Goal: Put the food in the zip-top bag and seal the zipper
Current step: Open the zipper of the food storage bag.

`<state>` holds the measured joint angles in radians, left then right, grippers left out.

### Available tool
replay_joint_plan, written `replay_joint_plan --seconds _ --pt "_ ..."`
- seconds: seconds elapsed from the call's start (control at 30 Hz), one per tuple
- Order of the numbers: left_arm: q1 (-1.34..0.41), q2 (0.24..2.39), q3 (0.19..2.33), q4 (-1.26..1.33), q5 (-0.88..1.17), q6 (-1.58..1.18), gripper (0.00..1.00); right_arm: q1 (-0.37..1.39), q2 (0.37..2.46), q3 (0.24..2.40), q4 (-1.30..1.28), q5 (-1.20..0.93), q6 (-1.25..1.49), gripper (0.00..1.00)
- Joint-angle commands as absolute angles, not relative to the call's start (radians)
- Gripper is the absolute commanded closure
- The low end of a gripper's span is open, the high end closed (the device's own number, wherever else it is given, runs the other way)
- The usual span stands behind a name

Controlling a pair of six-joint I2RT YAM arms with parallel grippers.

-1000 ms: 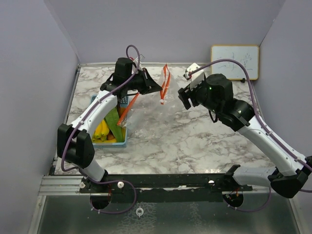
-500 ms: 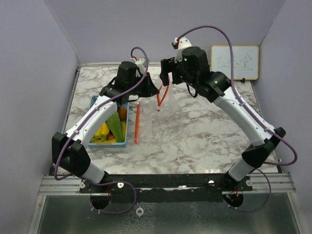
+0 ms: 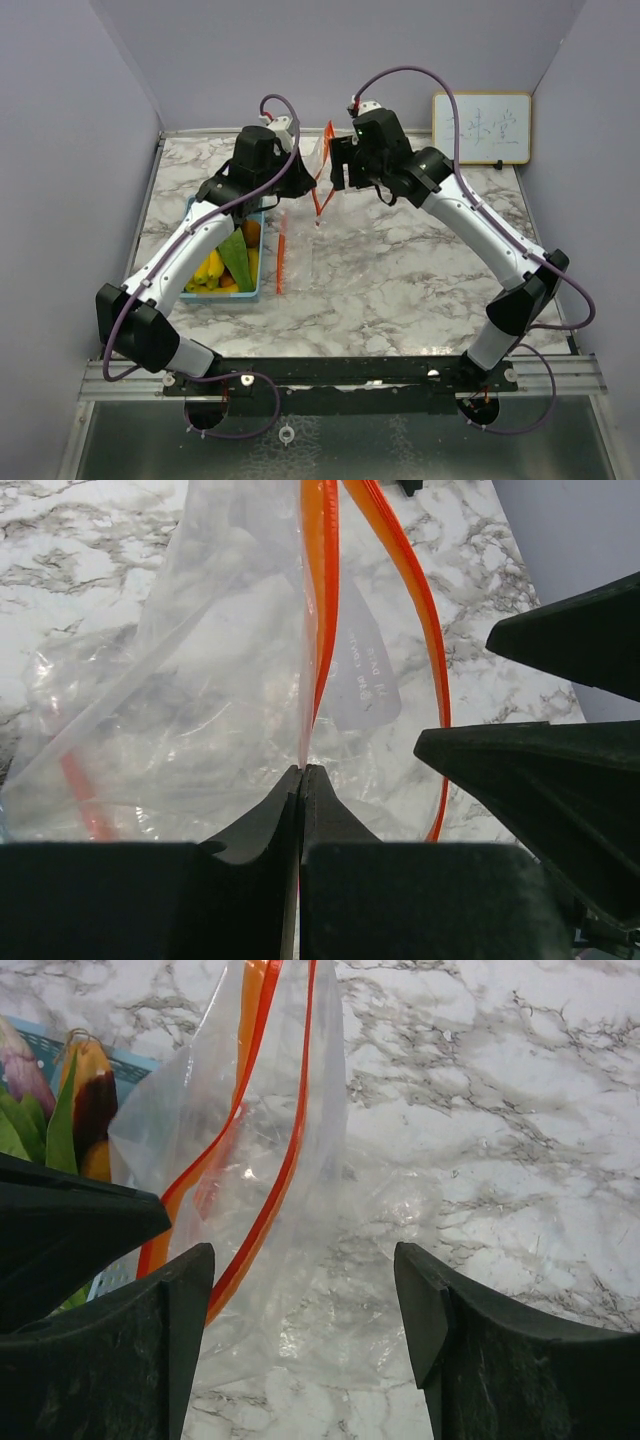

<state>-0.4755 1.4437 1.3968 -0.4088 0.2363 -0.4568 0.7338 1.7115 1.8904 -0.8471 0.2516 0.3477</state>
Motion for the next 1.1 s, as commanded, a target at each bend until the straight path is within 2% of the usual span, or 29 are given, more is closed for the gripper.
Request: replay_joint_plan --seconds 0.0,0.2,0.27,0.3,0.37,0.4,0.47,0.7,0.8,0.9,1.07 --pt "-0.479 1.394 1.396 -0.395 0.22 -0.443 1.0 0.738 1.691 1.848 -0.829 0.264 0.383 0.29" --pt "-0.479 1.376 1.37 -0.331 0.293 -0.477 1.0 0.738 1.718 1.802 -0.758 0.26 0.394 0.31" --pt "-0.479 1.367 1.358 -0.301 0.33 -0.495 1.0 0.737 1.722 1.787 -0.739 0.264 0.395 0.35" --pt "-0.479 1.36 1.332 -0.284 0.356 -0.505 1.0 0.737 1.723 1.78 -0.731 0.266 0.394 0.43" --pt "-0.479 1.347 1.306 -0.28 0.361 -0.512 1.0 0.738 1.716 1.773 -0.727 0.287 0.397 0.71" --pt "-0.479 1.341 1.299 -0.291 0.344 -0.507 1.0 0.738 1.708 1.767 -0.73 0.309 0.394 0.81" --pt "-0.476 1.326 1.29 -0.331 0.281 -0.49 1.0 0.738 1.681 1.748 -0.735 0.367 0.373 0.91" --pt "-0.457 1.335 1.346 -0.57 -0.186 -0.548 1.0 0.736 1.57 1.622 -0.752 0.667 0.287 0.98" --pt "-0.454 1.35 1.401 -0.656 -0.322 -0.635 1.0 0.736 1.524 1.56 -0.712 0.764 0.268 0.98" --pt "-0.453 1.338 1.398 -0.604 -0.261 -0.663 0.99 0.736 1.498 1.531 -0.639 0.71 0.239 0.98" --pt "-0.453 1.307 1.279 -0.324 0.037 -0.713 0.75 0.736 1.449 1.477 -0.451 0.424 0.184 0.98"
